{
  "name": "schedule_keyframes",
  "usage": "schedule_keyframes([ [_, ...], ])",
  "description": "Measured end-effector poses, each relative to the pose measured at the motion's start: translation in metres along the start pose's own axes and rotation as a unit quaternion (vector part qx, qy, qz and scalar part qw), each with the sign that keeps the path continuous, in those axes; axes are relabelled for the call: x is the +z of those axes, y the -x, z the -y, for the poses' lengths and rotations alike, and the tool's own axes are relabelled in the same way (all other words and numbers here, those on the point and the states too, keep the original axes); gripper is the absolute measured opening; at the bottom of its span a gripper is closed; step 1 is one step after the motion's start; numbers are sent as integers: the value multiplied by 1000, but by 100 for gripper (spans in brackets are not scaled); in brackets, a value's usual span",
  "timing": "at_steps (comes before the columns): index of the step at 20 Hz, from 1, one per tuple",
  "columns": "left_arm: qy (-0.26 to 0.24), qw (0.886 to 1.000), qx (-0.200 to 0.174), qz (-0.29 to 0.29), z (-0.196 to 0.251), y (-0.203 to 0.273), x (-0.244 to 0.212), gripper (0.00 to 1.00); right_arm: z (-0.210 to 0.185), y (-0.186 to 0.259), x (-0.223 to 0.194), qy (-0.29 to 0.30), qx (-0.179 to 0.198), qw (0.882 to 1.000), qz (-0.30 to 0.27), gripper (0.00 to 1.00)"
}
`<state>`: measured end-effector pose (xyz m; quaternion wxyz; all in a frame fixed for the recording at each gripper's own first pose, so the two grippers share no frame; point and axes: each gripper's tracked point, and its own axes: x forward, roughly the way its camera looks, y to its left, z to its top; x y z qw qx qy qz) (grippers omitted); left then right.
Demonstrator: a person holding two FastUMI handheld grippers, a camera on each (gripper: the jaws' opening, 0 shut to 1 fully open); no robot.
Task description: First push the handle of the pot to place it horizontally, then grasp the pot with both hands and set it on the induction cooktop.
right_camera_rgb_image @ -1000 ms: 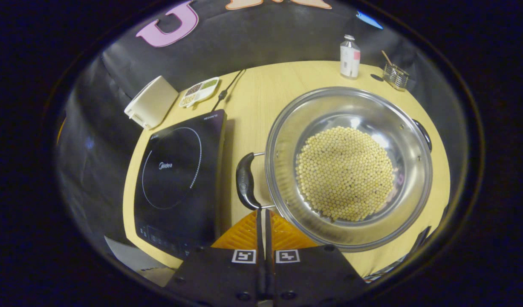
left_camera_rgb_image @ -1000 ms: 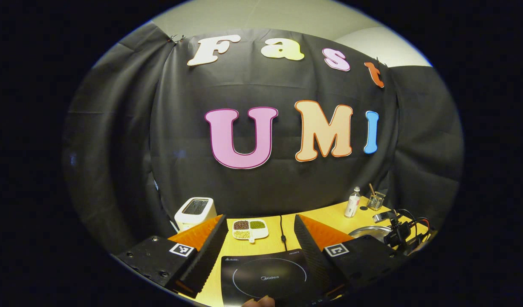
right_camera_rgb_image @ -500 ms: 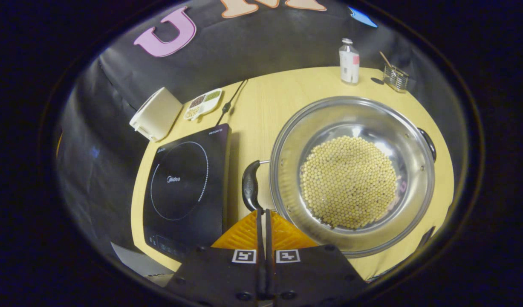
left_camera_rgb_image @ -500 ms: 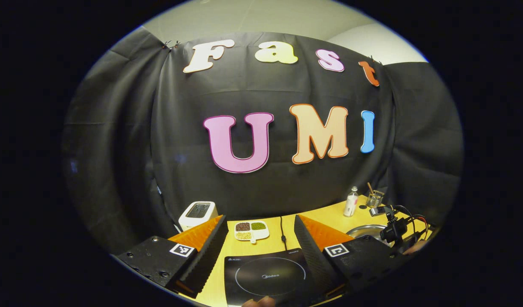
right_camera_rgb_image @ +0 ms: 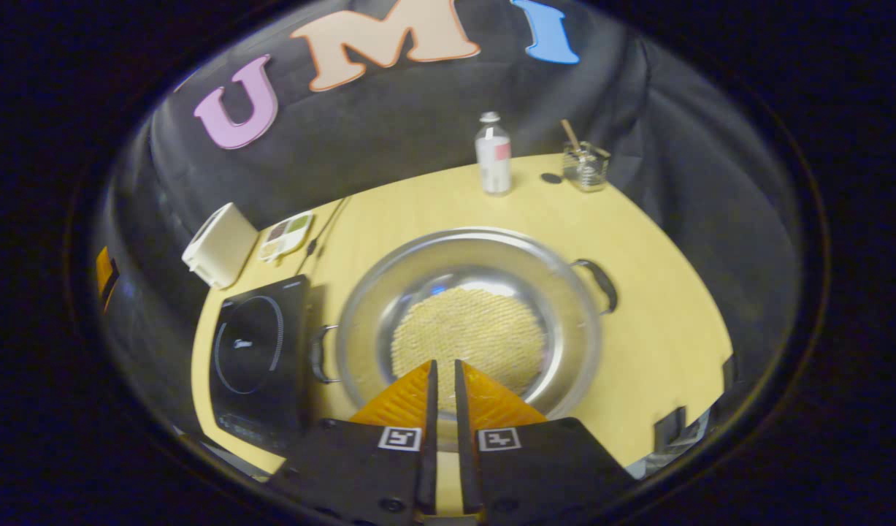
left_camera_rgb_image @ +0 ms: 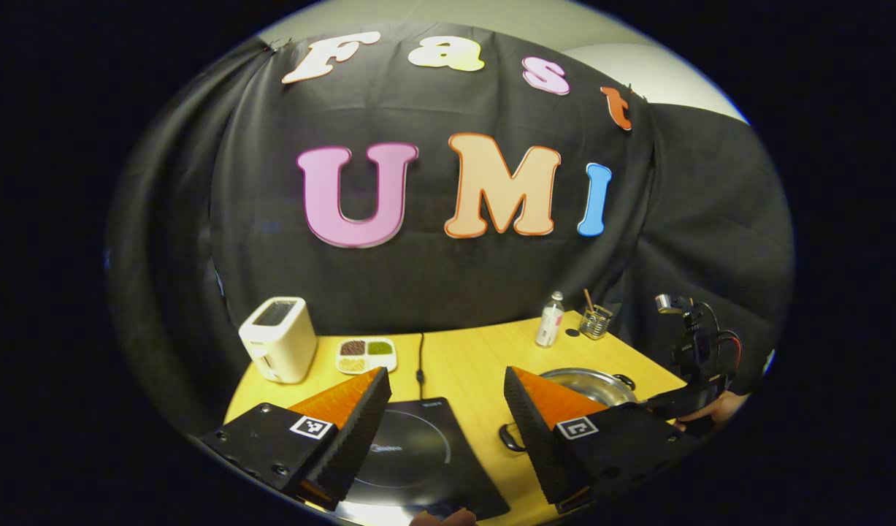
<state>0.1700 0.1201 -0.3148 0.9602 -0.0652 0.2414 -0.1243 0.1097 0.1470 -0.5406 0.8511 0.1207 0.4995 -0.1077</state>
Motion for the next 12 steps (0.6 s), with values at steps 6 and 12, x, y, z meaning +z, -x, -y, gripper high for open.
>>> schedule_keyframes([
  [6,54,996,3,-67,56,-36,-37,95,78,-16,36,-7,-2,1000,11,43],
  [12,79,981,42,-171,77,-66,-117,96,109,-63,45,37,38,998,-12,80],
])
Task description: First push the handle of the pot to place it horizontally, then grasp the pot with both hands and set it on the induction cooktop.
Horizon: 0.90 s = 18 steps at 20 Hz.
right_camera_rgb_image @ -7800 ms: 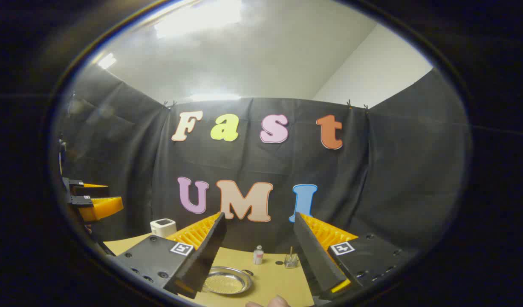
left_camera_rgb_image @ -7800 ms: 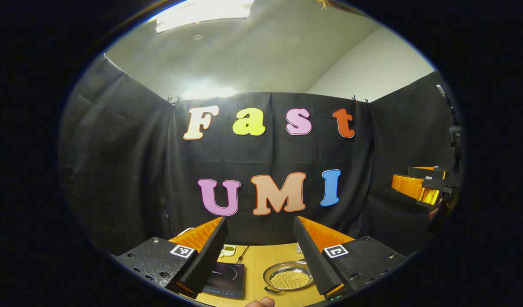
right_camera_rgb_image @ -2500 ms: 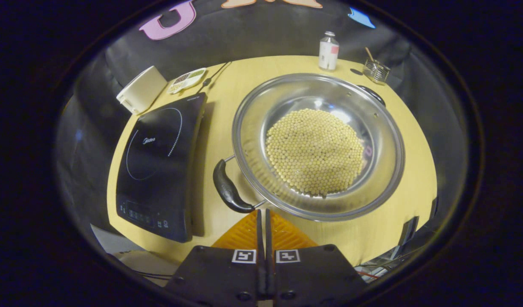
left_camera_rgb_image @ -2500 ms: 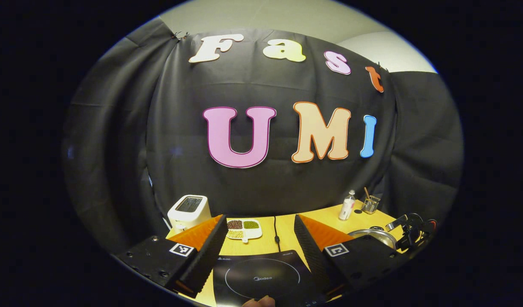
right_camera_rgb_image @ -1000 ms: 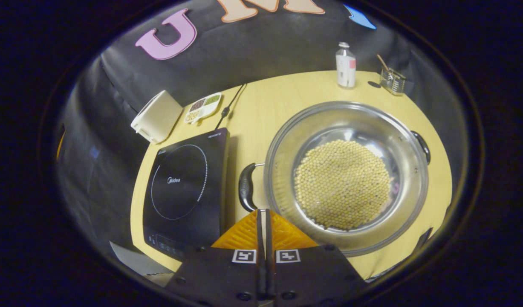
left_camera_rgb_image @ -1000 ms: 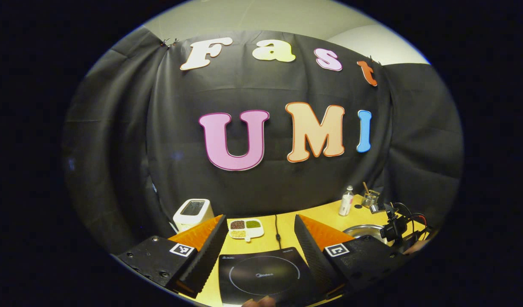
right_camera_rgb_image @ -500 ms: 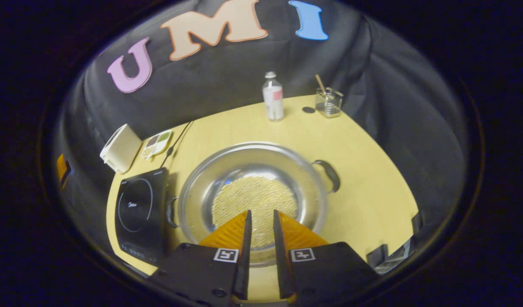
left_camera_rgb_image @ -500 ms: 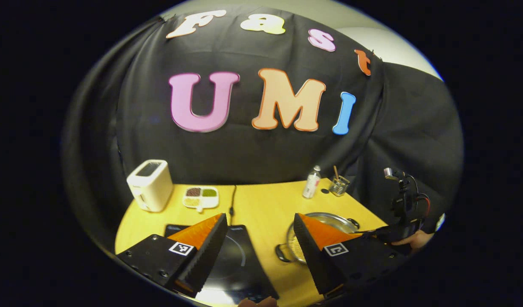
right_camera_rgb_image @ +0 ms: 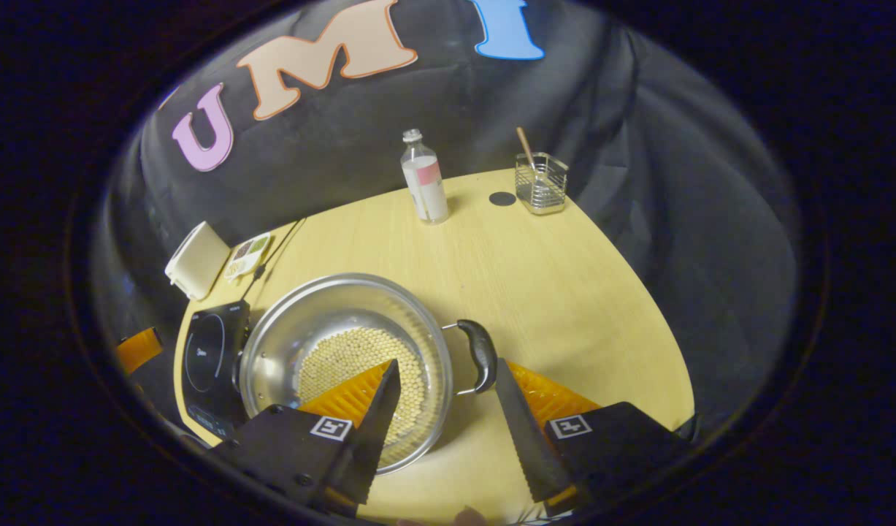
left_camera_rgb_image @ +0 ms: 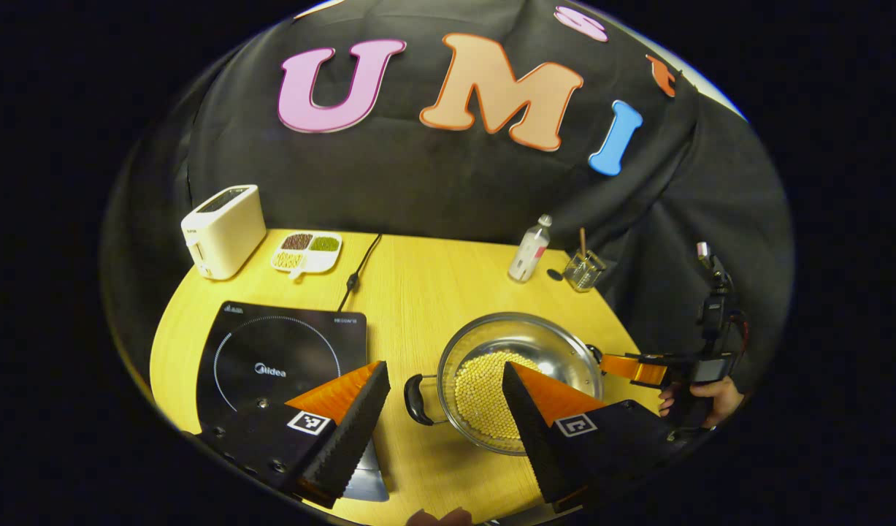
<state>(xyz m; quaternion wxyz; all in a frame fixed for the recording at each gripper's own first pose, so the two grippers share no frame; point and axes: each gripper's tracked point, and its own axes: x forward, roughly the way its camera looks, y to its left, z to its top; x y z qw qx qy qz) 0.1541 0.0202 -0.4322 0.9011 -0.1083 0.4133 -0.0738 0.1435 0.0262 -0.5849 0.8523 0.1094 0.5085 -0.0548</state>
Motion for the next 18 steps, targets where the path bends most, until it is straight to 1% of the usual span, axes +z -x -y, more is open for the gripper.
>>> schedule_keyframes([
  [1,2,1000,14,-17,-2,-8,-8,96,1,-7,-3,11,8,1000,-9,86],
  [2,0,999,25,-29,-4,-16,-16,96,4,-14,-3,20,11,1000,-13,82],
  [3,-4,999,33,-41,-5,-27,-24,96,7,-23,-5,29,13,999,-19,82],
  [4,-9,998,43,-55,-6,-38,-32,96,10,-29,-8,35,15,999,-26,85],
  [5,-14,996,49,-71,-5,-47,-42,96,12,-35,-11,35,19,999,-33,86],
  [6,-19,995,55,-81,-7,-54,-49,96,12,-40,-11,31,24,999,-38,82],
  [7,-21,994,60,-88,-7,-63,-54,97,11,-44,-14,28,29,998,-45,86],
  [8,-24,993,67,-99,-10,-70,-57,96,12,-50,-16,26,32,998,-52,83],
  [9,-27,991,73,-108,-12,-76,-62,97,11,-54,-17,26,35,997,-56,83],
  [12,-27,989,81,-124,-16,-90,-70,96,15,-65,-23,26,34,997,-70,82],
  [15,-19,986,87,-143,-23,-101,-80,97,11,-73,-29,25,41,996,-81,82],
  [17,-4,983,89,-162,-27,-107,-92,94,9,-79,-32,29,44,995,-88,82],
  [18,6,979,96,-180,-30,-107,-102,93,8,-79,-33,29,46,994,-92,82],
])
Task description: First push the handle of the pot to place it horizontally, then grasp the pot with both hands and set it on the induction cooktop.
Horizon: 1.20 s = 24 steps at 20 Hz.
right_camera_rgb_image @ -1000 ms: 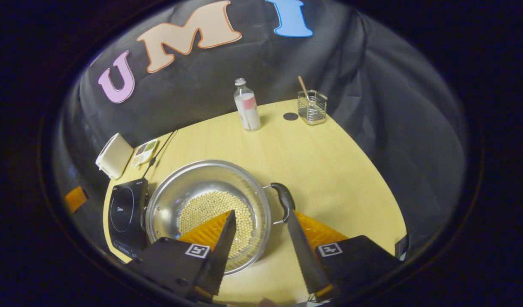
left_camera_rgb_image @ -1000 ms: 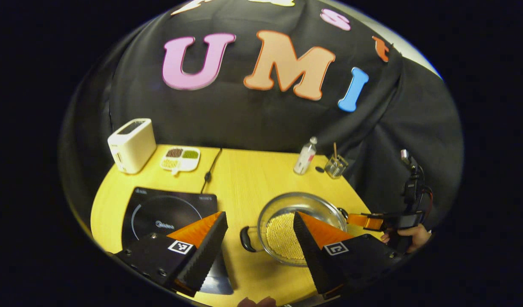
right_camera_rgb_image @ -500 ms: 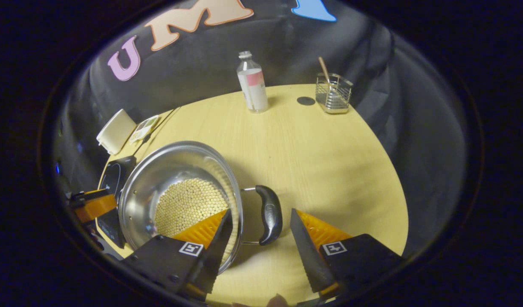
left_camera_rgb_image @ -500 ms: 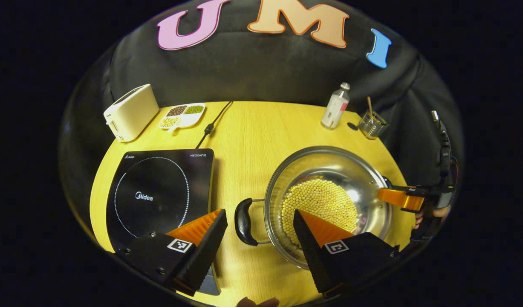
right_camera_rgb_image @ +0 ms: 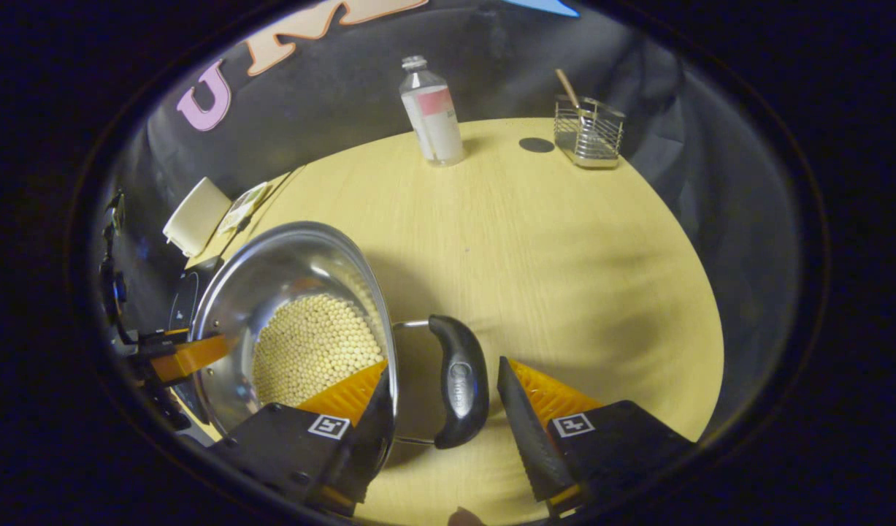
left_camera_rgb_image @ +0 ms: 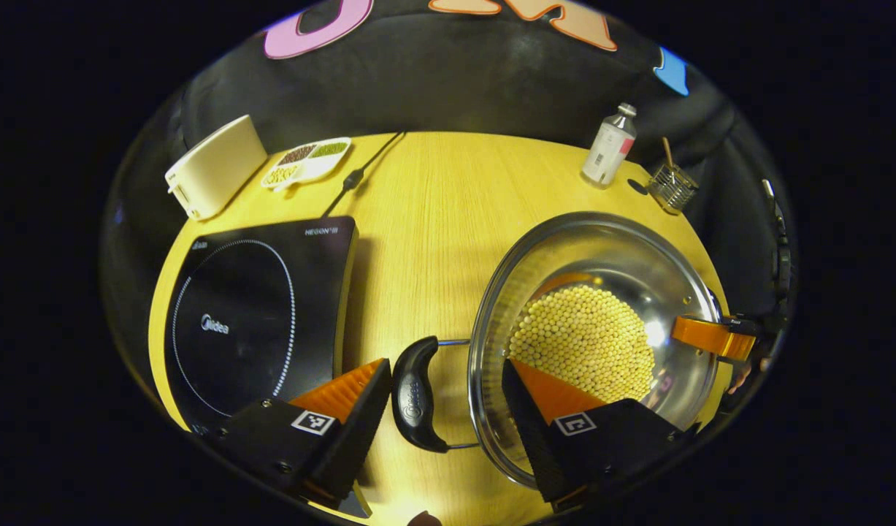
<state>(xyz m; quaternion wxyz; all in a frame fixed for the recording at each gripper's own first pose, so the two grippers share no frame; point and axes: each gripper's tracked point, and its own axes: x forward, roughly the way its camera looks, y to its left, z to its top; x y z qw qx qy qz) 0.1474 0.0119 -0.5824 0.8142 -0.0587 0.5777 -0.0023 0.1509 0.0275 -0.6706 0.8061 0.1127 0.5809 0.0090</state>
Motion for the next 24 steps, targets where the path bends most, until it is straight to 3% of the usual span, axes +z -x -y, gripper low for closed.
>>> schedule_keyframes([
  [2,31,999,-10,3,4,1,0,80,-9,-2,-2,-5,15,1000,-4,80],
  [3,36,999,-9,3,4,-6,-1,73,-7,-2,-1,3,8,1000,0,67],
  [4,30,999,-10,2,3,-6,-3,72,-7,-1,-1,6,6,1000,0,60],
  [7,0,1000,-21,22,4,-6,0,72,-8,-1,-2,-10,7,1000,-1,55],
  [10,23,999,-23,10,6,1,-4,69,-8,4,-1,-25,9,1000,-11,54],
  [11,21,999,-24,11,6,3,-4,66,-9,4,-1,-27,12,999,-14,49],
  [16,5,999,-19,42,0,34,10,65,-21,31,6,-34,21,999,8,49],
  [20,2,998,-7,59,-29,56,17,65,-55,42,9,-29,39,999,18,49],
  [21,4,998,-3,62,-38,61,16,65,-65,42,8,-27,43,999,18,54],
  [22,7,998,0,63,-47,65,16,65,-76,42,8,-26,47,998,17,49],
  [24,13,998,3,66,-69,72,14,65,-98,44,7,-22,52,998,15,49],
])
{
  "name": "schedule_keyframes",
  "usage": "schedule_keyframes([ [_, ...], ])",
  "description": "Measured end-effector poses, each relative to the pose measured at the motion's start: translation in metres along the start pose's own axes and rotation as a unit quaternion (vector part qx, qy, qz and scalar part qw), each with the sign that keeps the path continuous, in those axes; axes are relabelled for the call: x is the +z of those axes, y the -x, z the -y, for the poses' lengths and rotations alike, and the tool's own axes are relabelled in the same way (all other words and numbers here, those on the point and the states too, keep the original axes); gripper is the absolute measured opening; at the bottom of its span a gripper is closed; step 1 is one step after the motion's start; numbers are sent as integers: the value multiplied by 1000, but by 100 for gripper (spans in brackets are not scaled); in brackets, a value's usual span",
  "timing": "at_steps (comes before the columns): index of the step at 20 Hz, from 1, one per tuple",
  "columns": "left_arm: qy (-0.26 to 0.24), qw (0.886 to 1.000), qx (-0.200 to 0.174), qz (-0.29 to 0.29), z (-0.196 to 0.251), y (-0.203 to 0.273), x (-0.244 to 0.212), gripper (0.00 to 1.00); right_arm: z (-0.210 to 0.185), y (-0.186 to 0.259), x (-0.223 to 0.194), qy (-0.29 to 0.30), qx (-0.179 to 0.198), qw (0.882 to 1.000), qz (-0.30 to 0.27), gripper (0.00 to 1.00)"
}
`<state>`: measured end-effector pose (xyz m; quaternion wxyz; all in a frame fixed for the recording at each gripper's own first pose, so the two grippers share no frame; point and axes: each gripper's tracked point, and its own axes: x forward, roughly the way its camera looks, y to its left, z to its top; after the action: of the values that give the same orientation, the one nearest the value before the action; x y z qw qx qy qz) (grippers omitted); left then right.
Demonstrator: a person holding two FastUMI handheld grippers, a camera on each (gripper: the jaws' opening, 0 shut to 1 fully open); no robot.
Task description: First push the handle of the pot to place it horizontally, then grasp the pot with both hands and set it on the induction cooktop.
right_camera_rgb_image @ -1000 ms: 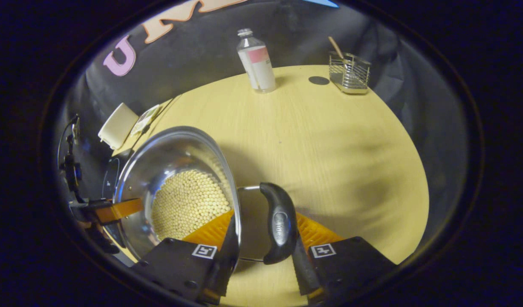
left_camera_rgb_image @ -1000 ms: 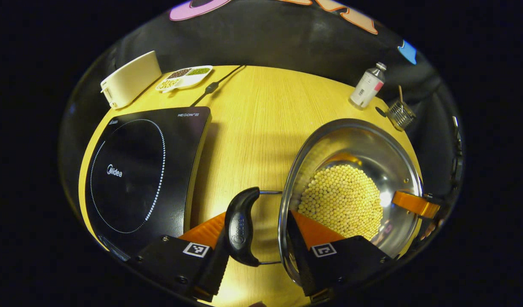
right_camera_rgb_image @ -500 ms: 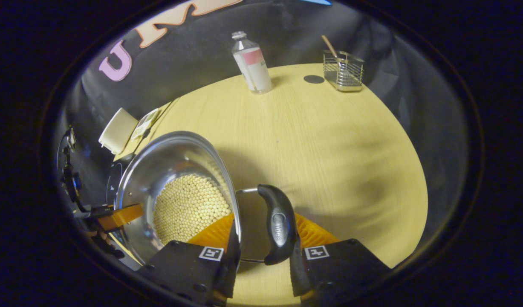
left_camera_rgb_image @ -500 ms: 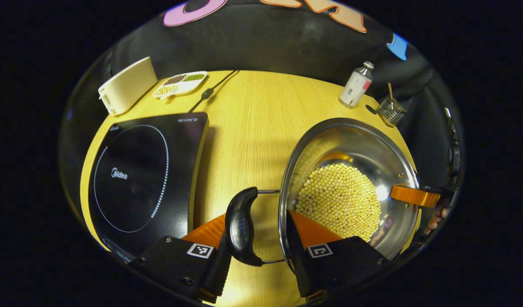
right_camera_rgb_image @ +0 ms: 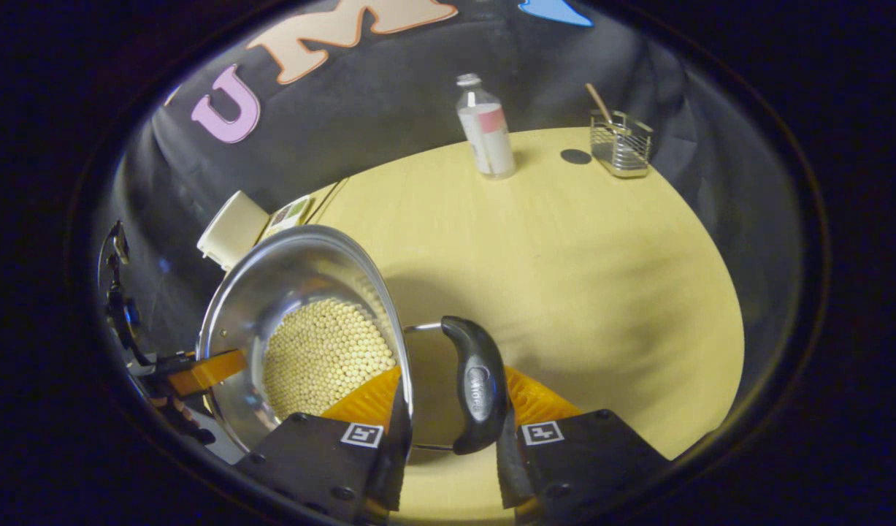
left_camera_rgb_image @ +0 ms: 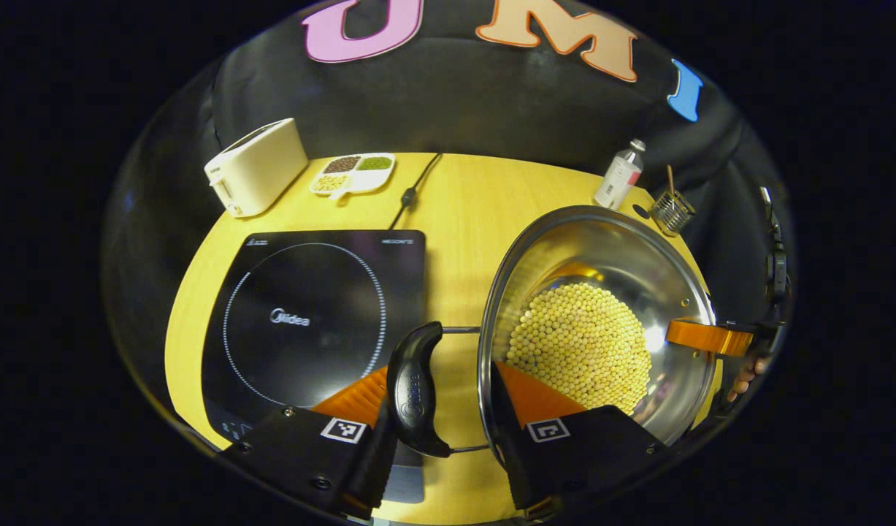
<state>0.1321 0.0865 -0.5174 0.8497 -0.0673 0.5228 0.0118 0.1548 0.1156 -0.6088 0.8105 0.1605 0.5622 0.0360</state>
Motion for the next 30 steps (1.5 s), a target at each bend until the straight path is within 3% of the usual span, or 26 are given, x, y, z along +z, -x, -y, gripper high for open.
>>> schedule_keyframes([
  [15,-15,999,-36,6,-207,-14,28,66,-214,-48,-27,-10,-41,999,-1,54],
  [19,-22,999,-38,26,-240,-20,38,65,-247,-58,-29,-8,-49,999,-9,54],
  [20,-21,998,-39,35,-247,-20,42,64,-253,-60,-28,-5,-51,999,-8,49],
  [21,-19,998,-39,44,-250,-22,45,66,-259,-60,-30,-7,-51,999,-9,54],
  [22,-19,998,-40,45,-254,-21,45,65,-263,-61,-29,-10,-51,999,-10,49],
  [25,-17,998,-35,55,-262,-20,46,65,-272,-66,-26,-7,-48,999,-8,49],
  [26,-14,998,-33,58,-263,-21,47,65,-273,-67,-24,-6,-47,999,-7,53],
  [27,-13,998,-32,58,-263,-21,47,65,-274,-67,-24,-5,-45,999,-6,48],
  [30,-10,998,-22,52,-263,-19,44,66,-274,-70,-22,2,-38,999,-9,50],
])
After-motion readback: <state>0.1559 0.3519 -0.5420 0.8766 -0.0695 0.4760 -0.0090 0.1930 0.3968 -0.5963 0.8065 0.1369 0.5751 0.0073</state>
